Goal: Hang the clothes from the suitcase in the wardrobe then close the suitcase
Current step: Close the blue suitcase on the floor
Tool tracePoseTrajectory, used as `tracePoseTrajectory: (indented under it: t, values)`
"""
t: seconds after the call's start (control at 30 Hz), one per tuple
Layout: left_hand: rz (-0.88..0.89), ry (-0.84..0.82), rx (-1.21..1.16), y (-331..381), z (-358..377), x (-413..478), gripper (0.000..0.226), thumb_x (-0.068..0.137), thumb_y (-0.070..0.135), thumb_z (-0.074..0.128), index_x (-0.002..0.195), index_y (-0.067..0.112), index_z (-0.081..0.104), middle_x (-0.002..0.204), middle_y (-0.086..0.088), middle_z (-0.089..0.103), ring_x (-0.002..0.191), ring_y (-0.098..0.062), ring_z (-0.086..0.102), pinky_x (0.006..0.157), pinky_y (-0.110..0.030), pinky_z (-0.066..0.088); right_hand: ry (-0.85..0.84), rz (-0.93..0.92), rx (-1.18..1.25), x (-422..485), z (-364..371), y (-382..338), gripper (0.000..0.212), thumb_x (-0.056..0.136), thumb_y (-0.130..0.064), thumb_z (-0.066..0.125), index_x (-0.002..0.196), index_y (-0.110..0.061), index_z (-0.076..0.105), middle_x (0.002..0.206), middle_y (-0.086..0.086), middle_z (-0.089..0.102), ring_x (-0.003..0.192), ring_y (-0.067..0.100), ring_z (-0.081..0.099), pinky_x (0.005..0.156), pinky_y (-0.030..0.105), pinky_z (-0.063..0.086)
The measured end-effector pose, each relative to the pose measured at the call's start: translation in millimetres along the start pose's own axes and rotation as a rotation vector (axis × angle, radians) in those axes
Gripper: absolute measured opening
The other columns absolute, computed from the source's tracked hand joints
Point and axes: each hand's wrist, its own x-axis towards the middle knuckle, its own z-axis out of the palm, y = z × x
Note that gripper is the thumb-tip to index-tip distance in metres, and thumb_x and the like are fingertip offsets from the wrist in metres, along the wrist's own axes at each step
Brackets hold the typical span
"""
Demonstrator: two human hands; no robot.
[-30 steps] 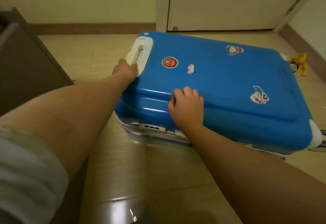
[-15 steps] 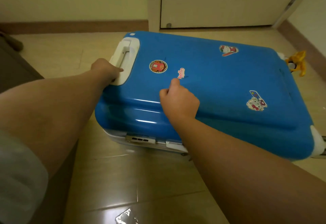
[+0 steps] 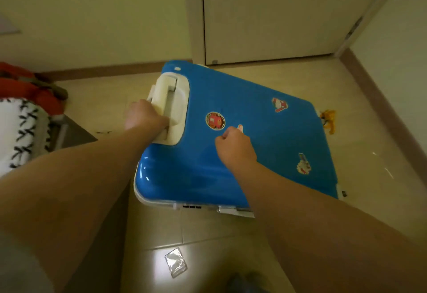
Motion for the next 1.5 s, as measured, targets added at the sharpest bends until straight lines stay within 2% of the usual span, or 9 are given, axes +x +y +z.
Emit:
tracePoseTrajectory:
  t: [0.3, 0.4, 0.5, 0.67, 0.87, 1.03, 1.13, 1.23, 1.5]
  values:
    - [0.093, -0.05, 0.087, 177, -76, -122, 0.075, 0.073, 0.022, 0.076, 0.131, 0.004, 0.032, 0.134, -0.017, 0.038, 0.125, -0.033, 0.041, 0.1, -0.041, 0.041, 0.082, 0.048, 0.174, -66, -172, -49, 0.03, 0.098, -0.022, 0.041, 0.069, -0.014, 0.036, 0.064, 0.0, 0.036, 0.056, 0.014, 0.031, 0.054, 0.029, 0.027]
    - [0.151, -0.102, 0.139, 228, -71, -158, 0.076, 0.074, 0.026, 0.077, 0.132, 0.006, 0.031, 0.133, -0.015, 0.037, 0.121, -0.031, 0.044, 0.094, -0.037, 0.046, 0.05, 0.093, 0.229, -83, -219, -45, 0.015, 0.097, -0.017, 0.039, 0.098, -0.011, 0.053, 0.08, 0.001, 0.048, 0.073, 0.017, 0.046, 0.066, 0.031, 0.039]
    - [0.195, -0.154, 0.14, 271, -55, -188, 0.077, 0.076, 0.027, 0.076, 0.133, 0.005, 0.029, 0.133, -0.014, 0.035, 0.12, -0.031, 0.045, 0.091, -0.036, 0.046, -0.034, 0.164, 0.335, -93, -253, -27, 0.041, 0.096, -0.012, 0.036, 0.136, -0.015, 0.044, 0.131, 0.008, 0.05, 0.113, 0.024, 0.05, 0.092, 0.031, 0.041]
    - [0.255, -0.264, 0.078, 318, -31, -214, 0.074, 0.077, 0.031, 0.075, 0.131, 0.009, 0.029, 0.13, -0.016, 0.038, 0.116, -0.034, 0.05, 0.091, -0.039, 0.047, -0.08, 0.201, 0.421, -103, -286, 4, 0.044, 0.102, -0.012, 0.026, 0.145, -0.018, 0.035, 0.147, 0.01, 0.037, 0.131, 0.028, 0.039, 0.104, 0.033, 0.033]
    - [0.435, -0.426, 0.16, 357, -2, -237, 0.06, 0.09, 0.026, 0.059, 0.138, 0.01, 0.027, 0.134, -0.016, 0.037, 0.118, -0.034, 0.048, 0.094, -0.04, 0.046, -0.002, 0.184, 0.464, -104, -321, 36, 0.034, 0.098, -0.018, 0.043, 0.128, -0.003, 0.048, 0.125, 0.018, 0.054, 0.116, 0.033, 0.051, 0.099, 0.04, 0.04]
    - [0.551, -0.608, 0.38, 386, 30, -264, 0.055, 0.093, 0.024, 0.054, 0.138, 0.004, 0.032, 0.141, -0.016, 0.029, 0.123, -0.033, 0.044, 0.098, -0.037, 0.042, 0.134, 0.287, 0.419, -97, -333, 73, 0.03, 0.098, -0.013, 0.041, 0.069, -0.013, 0.04, 0.065, 0.0, 0.04, 0.057, 0.008, 0.036, 0.054, 0.019, 0.031]
    - [0.541, -0.611, 0.433, 392, 42, -268, 0.054, 0.094, 0.023, 0.053, 0.139, 0.003, 0.03, 0.141, -0.016, 0.03, 0.126, -0.034, 0.041, 0.099, -0.038, 0.041, 0.063, 0.329, 0.484, -98, -337, 82, 0.014, 0.095, -0.017, 0.046, 0.095, -0.005, 0.053, 0.078, 0.005, 0.053, 0.064, 0.01, 0.044, 0.054, 0.022, 0.031]
    - [0.607, -0.638, 0.496, 394, 38, -253, 0.046, 0.097, 0.013, 0.045, 0.138, 0.001, 0.029, 0.137, -0.019, 0.038, 0.122, -0.032, 0.046, 0.095, -0.034, 0.042, 0.041, 0.341, 0.58, -98, -335, 80, 0.035, 0.092, -0.019, 0.052, 0.124, -0.004, 0.05, 0.114, 0.014, 0.059, 0.097, 0.026, 0.057, 0.08, 0.035, 0.046]
    - [0.914, -0.778, 0.58, 408, 14, -208, 0.05, 0.097, 0.006, 0.033, 0.146, 0.014, 0.028, 0.14, -0.016, 0.046, 0.125, -0.03, 0.047, 0.096, -0.033, 0.041, 0.157, 0.469, 0.484, -64, -326, 63, 0.014, 0.085, -0.03, 0.046, 0.081, -0.016, 0.045, 0.078, 0.005, 0.051, 0.068, 0.02, 0.05, 0.063, 0.031, 0.038]
